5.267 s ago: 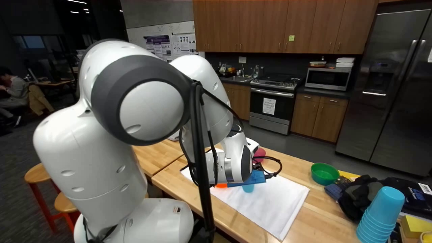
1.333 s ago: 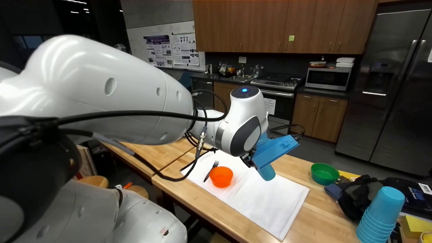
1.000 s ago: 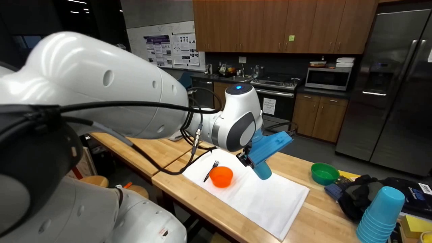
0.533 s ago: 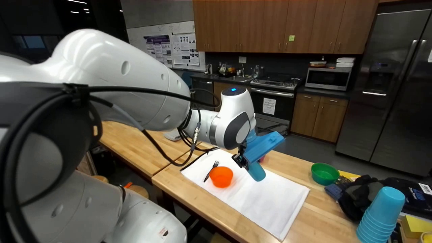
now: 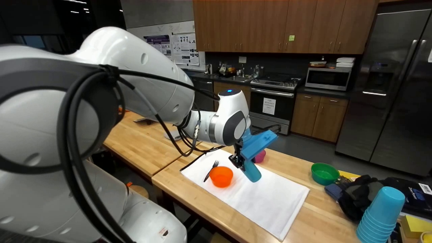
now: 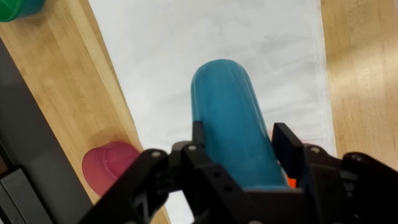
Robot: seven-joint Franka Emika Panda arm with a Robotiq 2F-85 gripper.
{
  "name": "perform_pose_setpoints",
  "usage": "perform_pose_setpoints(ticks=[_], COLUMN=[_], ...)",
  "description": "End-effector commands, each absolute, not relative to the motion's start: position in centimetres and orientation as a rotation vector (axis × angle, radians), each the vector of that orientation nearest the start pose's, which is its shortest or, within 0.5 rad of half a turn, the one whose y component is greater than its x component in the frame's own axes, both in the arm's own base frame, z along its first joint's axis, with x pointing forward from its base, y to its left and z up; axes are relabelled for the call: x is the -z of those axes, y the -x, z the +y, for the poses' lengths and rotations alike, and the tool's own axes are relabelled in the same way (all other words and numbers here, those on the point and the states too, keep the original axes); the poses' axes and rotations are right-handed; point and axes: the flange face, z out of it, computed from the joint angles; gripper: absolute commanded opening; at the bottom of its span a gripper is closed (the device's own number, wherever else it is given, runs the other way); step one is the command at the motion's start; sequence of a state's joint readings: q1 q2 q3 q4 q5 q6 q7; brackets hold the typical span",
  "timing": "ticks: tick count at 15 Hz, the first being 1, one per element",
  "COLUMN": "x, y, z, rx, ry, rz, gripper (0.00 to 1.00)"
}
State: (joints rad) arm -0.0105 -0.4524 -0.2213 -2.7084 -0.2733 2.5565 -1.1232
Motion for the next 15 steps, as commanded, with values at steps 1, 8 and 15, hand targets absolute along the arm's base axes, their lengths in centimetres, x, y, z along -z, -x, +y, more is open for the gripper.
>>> perform_pose_setpoints(ticks=[1, 8, 15], x=[-39.6, -40.1, -40.6], y=[-40.3, -40.6, -40.9], z=[-8.0, -7.0, -6.1], rx=[0.235, 0.109, 0.112], ry=[2.868, 2.863, 2.844], rz=[-1.829, -1.986, -2.045], gripper=[0.31, 0.31, 0.31])
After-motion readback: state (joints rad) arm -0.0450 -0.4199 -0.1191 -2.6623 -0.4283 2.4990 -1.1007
